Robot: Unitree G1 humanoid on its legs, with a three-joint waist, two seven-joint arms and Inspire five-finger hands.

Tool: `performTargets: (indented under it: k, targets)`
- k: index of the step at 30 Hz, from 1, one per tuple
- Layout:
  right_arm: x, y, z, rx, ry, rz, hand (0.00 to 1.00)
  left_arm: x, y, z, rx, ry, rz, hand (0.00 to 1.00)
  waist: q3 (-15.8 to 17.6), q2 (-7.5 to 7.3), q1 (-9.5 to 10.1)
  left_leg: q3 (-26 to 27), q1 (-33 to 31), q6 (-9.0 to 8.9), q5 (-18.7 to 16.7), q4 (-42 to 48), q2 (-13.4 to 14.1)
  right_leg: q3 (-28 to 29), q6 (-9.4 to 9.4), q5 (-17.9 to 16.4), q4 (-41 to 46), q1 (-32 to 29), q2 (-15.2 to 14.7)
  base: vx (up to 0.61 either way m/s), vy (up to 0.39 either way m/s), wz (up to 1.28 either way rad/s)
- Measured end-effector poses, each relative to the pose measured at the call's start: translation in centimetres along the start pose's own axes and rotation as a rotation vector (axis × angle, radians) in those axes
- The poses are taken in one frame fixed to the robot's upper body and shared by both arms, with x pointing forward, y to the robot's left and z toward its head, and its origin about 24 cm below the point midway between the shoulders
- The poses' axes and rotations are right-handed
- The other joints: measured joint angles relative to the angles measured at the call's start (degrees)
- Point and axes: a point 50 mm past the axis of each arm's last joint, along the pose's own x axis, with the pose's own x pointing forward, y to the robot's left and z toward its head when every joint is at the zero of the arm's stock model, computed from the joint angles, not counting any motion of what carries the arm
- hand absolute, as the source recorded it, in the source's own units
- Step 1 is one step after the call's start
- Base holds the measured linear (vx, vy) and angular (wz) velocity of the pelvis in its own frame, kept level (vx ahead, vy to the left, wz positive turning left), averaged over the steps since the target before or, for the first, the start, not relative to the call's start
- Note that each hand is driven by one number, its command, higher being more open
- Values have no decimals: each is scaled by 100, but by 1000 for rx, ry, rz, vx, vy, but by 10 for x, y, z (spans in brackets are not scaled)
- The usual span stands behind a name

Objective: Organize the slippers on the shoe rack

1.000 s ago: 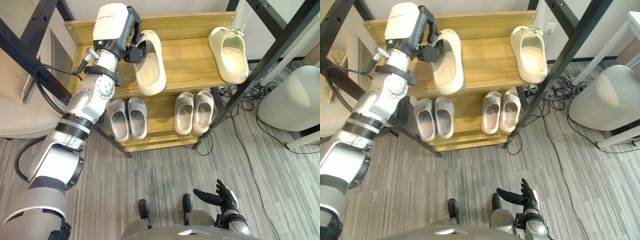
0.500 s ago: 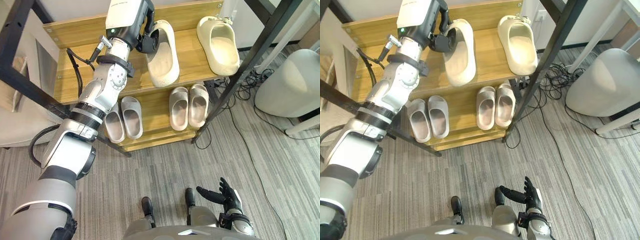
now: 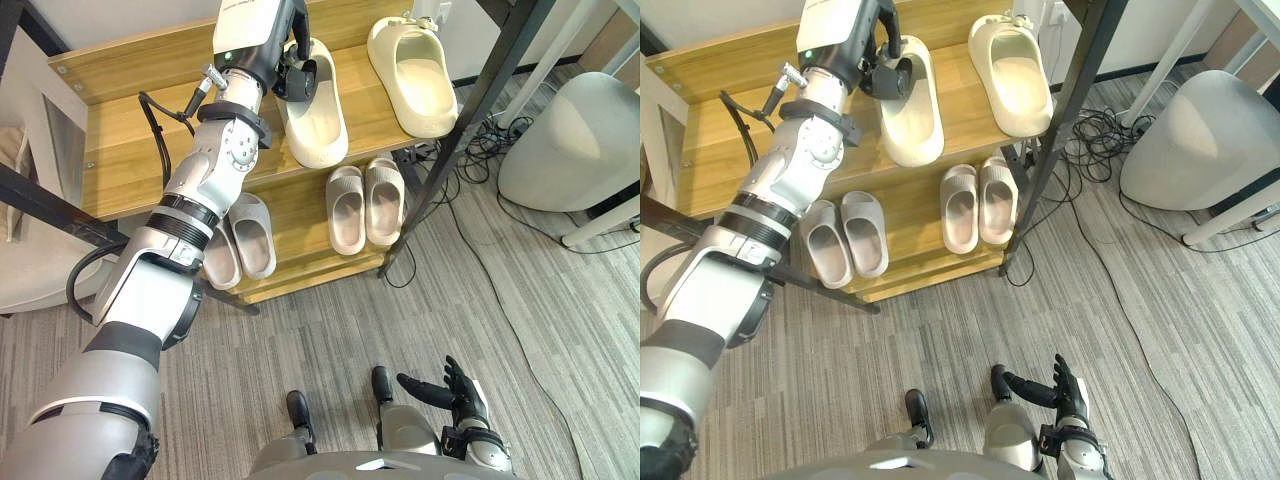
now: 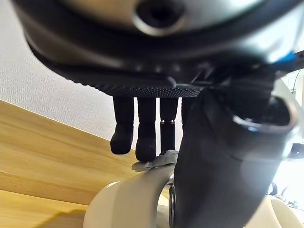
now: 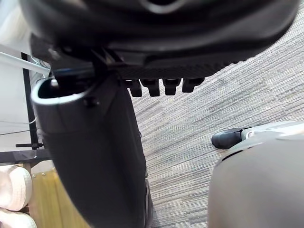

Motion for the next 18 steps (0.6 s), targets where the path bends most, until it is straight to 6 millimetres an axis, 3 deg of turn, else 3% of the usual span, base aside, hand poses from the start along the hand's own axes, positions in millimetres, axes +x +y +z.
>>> performTargets:
  k: [18]
  targets:
    - [0,-2,-1,-4,7,-12,100,2,-10,13,-155,28,12,100,24,28,13,-121,63,13,13,0,-26,-121,2,3,1,126,-27,2,9,3]
